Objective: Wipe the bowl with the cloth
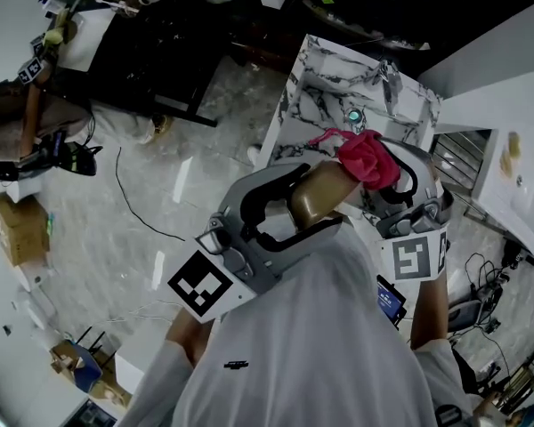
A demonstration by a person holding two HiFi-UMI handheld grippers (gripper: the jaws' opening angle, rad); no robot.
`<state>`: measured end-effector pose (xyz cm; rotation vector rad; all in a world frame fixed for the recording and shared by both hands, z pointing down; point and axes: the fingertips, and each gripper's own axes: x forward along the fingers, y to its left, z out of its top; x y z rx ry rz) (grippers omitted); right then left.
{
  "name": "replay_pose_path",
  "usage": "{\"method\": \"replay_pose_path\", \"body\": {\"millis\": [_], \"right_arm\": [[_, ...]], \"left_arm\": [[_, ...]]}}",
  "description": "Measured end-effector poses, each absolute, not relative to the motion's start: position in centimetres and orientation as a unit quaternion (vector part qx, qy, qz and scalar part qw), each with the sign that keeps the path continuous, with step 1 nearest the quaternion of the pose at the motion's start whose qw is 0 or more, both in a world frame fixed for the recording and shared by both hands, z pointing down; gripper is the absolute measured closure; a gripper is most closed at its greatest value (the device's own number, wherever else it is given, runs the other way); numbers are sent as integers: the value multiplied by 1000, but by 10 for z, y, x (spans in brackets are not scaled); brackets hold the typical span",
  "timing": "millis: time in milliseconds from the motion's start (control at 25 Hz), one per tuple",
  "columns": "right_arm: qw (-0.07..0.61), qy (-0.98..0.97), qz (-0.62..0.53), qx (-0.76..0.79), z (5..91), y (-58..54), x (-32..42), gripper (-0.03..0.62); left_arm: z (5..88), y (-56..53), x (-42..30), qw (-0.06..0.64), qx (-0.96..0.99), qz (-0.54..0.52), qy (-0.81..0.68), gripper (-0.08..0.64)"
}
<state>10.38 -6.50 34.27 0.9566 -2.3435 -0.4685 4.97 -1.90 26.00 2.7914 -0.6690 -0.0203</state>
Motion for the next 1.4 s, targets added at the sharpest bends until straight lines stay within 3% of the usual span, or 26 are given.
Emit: {"method": "replay_pose_path", "body": {"millis": [480,1400], "right_arm": [[284,-885,-121,348,378,-46,96,448],[235,-928,-51,285,391,17,33,446]], "left_arm": [[242,-34,54,141,956,-63,-248,281],[267,-43,54,140,940,-65,-305,284]]}}
